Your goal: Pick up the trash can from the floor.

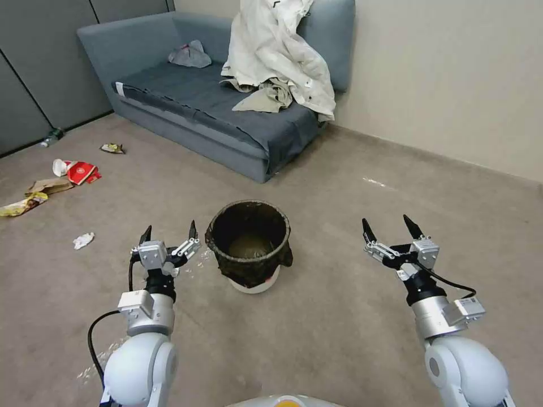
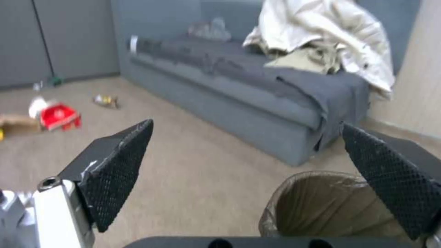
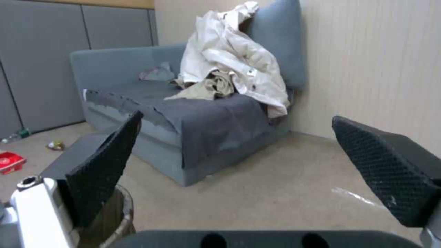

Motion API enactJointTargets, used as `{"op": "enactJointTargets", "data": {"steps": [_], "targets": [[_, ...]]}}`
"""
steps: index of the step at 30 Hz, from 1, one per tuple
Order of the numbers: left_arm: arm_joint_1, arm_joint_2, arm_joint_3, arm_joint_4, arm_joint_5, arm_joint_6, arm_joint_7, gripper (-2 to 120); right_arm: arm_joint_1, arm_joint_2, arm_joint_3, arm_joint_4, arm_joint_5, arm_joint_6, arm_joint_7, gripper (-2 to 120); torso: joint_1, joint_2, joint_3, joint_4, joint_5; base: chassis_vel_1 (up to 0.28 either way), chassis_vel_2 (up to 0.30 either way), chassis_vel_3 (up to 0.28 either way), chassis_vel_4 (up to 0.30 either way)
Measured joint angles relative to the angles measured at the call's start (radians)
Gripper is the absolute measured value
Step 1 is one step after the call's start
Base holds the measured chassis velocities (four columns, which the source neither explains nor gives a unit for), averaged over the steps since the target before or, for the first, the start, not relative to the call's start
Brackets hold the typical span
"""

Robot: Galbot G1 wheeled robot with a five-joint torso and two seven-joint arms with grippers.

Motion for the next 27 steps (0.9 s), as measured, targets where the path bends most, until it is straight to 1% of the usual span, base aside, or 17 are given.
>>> {"op": "enactJointTargets", "data": {"steps": [1,3,4,5,6,7,8,9,13,14,17,18,21,22,24,25,27], "targets": [[-0.017,0.014,0.010,0.005,-0.034,0.036,-0.018,100,0.001,0.000,-0.001,0.000,0.000,0.003,-0.004,100,0.000,0.000,0.000,-0.0002,-0.0001,0.000,0.000,0.000,0.000],[-0.050,0.046,0.022,0.013,-0.142,0.125,-0.046,100,0.004,-0.003,-0.010,0.000,0.001,0.004,-0.006,100,0.000,0.000,0.000,-0.0006,0.0000,0.000,0.000,0.000,0.000],[-0.061,0.057,0.023,0.013,-0.196,0.180,-0.063,100,0.008,-0.005,-0.016,0.000,0.001,0.003,-0.006,100,0.000,0.000,0.000,-0.0002,-0.0001,0.000,0.000,0.000,0.000],[-0.061,0.057,0.023,0.013,-0.196,0.180,-0.063,100,0.008,-0.005,-0.016,0.000,0.001,0.003,-0.006,100,0.000,0.000,0.000,-0.0002,-0.0001,0.000,0.000,0.000,0.000],[-0.073,0.069,0.024,0.016,-0.246,0.235,-0.080,100,0.011,-0.006,-0.021,0.000,0.001,0.003,-0.006,100,0.000,0.000,0.000,0.0001,0.0000,0.000,0.000,0.000,0.000],[-0.091,0.084,0.027,0.025,-0.297,0.292,-0.098,100,0.011,-0.006,-0.023,0.000,0.001,0.003,-0.006,100,0.000,0.000,0.000,-0.0003,-0.0001,0.000,0.000,0.000,0.000],[-0.110,0.096,0.031,0.042,-0.336,0.337,-0.119,100,0.011,-0.006,-0.023,0.001,0.001,0.003,-0.006,100,0.000,0.000,0.000,0.0000,0.0000,0.000,0.000,0.000,0.000],[-0.110,0.096,0.031,0.042,-0.336,0.337,-0.119,100,0.011,-0.006,-0.023,0.001,0.001,0.003,-0.006,100,0.000,0.000,0.000,0.0000,0.0000,0.000,0.000,0.000,0.000],[-0.166,0.129,0.051,0.112,-0.429,0.416,-0.160,100,0.005,-0.006,-0.021,0.008,0.001,0.003,-0.005,100,0.000,0.000,0.000,-0.0002,-0.0001,0.000,0.000,0.000,0.000],[-0.166,0.129,0.051,0.112,-0.429,0.416,-0.160,100,0.005,-0.006,-0.021,0.008,0.001,0.003,-0.005,100,0.000,0.000,0.000,-0.0002,-0.0001,0.000,0.000,0.000,0.000],[-0.217,0.150,0.069,0.167,-0.493,0.463,-0.185,100,-0.002,-0.005,-0.018,0.015,0.001,0.003,0.000,100,0.000,0.000,0.000,-0.0002,0.0000,0.000,0.000,0.000,0.000],[-0.217,0.150,0.069,0.167,-0.493,0.463,-0.185,100,-0.002,-0.005,-0.018,0.015,0.001,0.003,0.000,100,0.000,0.000,0.000,-0.0002,0.0000,0.000,0.000,0.000,0.000],[-0.288,0.179,0.098,0.235,-0.567,0.522,-0.221,99,-0.011,-0.001,-0.010,0.022,0.001,0.007,0.004,100,0.000,0.000,0.000,-0.0002,0.0000,0.000,0.000,0.000,0.000],[-0.288,0.179,0.098,0.235,-0.567,0.522,-0.221,99,-0.011,-0.001,-0.010,0.022,0.001,0.007,0.004,100,0.000,0.000,0.000,-0.0002,0.0000,0.000,0.000,0.000,0.000],[-0.320,0.191,0.110,0.269,-0.596,0.535,-0.233,98,-0.016,0.000,-0.005,0.023,0.001,0.012,0.007,100,0.000,0.000,0.000,-0.0002,0.0000,0.000,0.000,0.000,0.000],[-0.320,0.191,0.110,0.269,-0.596,0.535,-0.233,98,-0.016,0.000,-0.005,0.023,0.001,0.012,0.007,100,0.000,0.000,0.000,-0.0002,0.0000,0.000,0.000,0.000,0.000],[-0.385,0.204,0.129,0.337,-0.673,0.570,-0.272,95,-0.019,0.003,-0.001,0.023,0.001,0.019,0.014,100,0.000,0.000,0.000,-0.0001,0.0000,0.000,0.000,0.000,0.000]]}}
